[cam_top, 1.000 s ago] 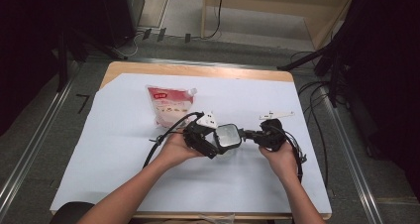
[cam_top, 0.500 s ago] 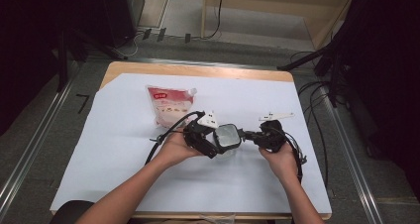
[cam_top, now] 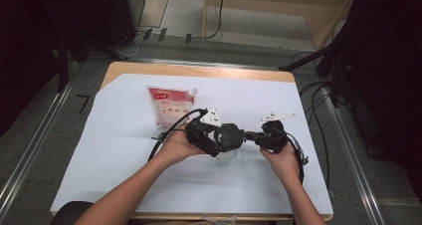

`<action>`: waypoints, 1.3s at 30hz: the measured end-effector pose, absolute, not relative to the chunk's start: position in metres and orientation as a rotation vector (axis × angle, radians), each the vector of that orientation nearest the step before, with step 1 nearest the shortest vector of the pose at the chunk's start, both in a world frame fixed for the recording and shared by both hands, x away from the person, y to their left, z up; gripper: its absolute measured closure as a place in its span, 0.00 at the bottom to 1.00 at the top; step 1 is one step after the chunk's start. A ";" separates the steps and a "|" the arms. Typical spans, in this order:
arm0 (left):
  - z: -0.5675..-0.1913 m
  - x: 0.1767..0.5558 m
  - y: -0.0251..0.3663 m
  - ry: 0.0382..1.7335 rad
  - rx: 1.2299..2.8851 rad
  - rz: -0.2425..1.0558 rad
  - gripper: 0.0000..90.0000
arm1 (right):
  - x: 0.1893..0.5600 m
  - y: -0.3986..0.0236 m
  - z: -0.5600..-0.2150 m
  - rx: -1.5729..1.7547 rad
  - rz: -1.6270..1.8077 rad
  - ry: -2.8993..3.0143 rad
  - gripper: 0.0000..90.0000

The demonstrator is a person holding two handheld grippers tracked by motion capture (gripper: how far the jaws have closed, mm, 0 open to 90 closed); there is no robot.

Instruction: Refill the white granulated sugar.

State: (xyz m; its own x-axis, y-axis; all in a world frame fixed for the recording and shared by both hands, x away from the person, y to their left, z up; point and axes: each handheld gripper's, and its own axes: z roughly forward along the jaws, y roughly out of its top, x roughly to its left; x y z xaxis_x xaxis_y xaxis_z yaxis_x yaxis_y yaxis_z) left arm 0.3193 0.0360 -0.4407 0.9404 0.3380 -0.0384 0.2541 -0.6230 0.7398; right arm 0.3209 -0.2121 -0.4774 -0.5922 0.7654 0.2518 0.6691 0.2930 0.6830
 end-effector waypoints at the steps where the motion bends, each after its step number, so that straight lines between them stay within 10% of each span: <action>1: -0.439 0.320 0.036 0.415 2.258 0.119 0.21 | 0.321 -0.212 -0.477 1.354 1.190 2.422 1.00; 21: -0.420 0.325 0.027 0.292 2.256 -0.101 0.78 | 0.320 -0.214 -0.474 1.346 1.214 2.414 1.00; 39: -0.413 0.344 -0.001 0.294 2.293 -0.094 0.83 | 0.318 -0.213 -0.475 1.345 1.217 2.407 1.00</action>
State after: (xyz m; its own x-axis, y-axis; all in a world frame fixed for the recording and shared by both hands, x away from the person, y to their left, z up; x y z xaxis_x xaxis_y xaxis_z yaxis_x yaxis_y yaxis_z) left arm 0.3443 -0.0006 -0.4132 0.9702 0.1808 -0.1612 0.2408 -0.6495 0.7212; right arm 0.3180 -0.2132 -0.4745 -0.5953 0.7613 0.2570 0.6582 0.2786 0.6994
